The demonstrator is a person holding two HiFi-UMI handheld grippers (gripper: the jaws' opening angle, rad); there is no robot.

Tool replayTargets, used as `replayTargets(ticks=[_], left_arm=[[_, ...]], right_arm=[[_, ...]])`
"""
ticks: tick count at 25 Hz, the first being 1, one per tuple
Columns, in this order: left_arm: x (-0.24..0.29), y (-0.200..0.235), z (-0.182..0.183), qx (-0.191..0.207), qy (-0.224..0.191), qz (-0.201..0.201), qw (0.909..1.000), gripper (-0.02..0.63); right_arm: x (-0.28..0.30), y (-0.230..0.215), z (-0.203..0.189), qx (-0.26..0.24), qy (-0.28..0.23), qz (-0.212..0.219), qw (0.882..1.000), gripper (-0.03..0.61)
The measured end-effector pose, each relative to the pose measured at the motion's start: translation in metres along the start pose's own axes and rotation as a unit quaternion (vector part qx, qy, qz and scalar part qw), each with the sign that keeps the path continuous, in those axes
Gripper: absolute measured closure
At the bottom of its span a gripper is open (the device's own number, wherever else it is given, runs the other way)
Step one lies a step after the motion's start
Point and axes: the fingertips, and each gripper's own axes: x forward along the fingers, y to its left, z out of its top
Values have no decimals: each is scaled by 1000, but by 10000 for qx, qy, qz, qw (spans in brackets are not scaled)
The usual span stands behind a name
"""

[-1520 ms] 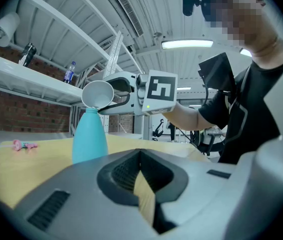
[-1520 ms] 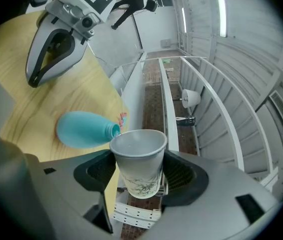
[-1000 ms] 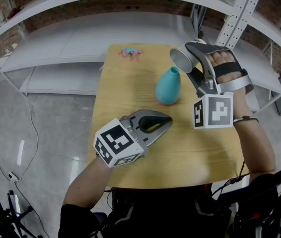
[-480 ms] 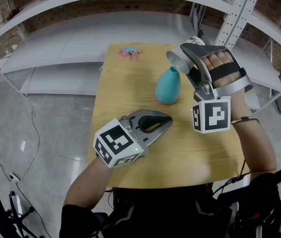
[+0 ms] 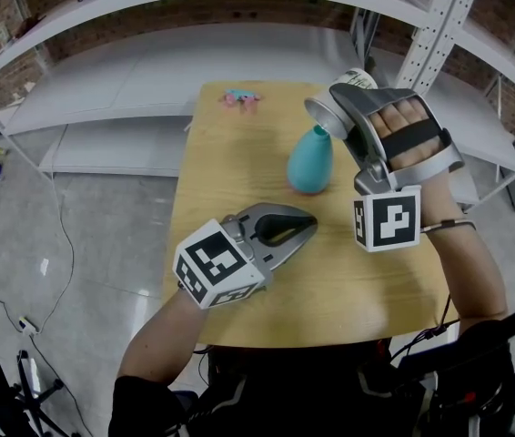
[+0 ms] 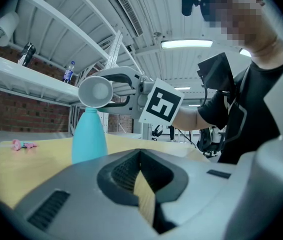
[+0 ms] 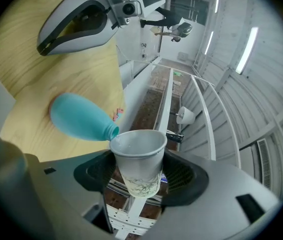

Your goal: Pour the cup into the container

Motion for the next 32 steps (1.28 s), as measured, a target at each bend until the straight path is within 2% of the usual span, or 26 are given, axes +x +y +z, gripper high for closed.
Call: replayTargets(ticks=[12, 16, 18, 19, 21, 25, 29, 32], left_arm=[[-2, 1, 0, -10, 8, 13, 10000, 612], [-1, 2, -1, -14, 13, 16, 10000, 612], [-2, 1, -1, -19, 12, 17, 10000, 612], [-2, 1, 0, -25, 12, 19, 10000, 612], [-3, 0, 0, -32, 14, 25, 10000, 612], [-3, 1, -1, -17, 28, 33, 10000, 612], [-3, 1, -1, -9, 45, 36, 10000, 612], [-3, 2, -1, -25, 48, 77, 10000, 612]], right_arm=[[0, 0, 4, -83, -32, -66, 9999, 281], [2, 2, 0, 420, -80, -2, 9991, 281], [0, 3, -2, 1062, -164, 111, 9941, 279], [-1, 4, -4, 1527, -242, 197, 9878, 279], [-4, 7, -10, 2511, -389, 351, 9665, 279], [-8, 20, -34, 4042, -464, 488, 9122, 279], [-9, 36, -58, 5458, -464, 631, 8342, 279], [-9, 54, -80, 6211, -386, 759, 7791, 279]])
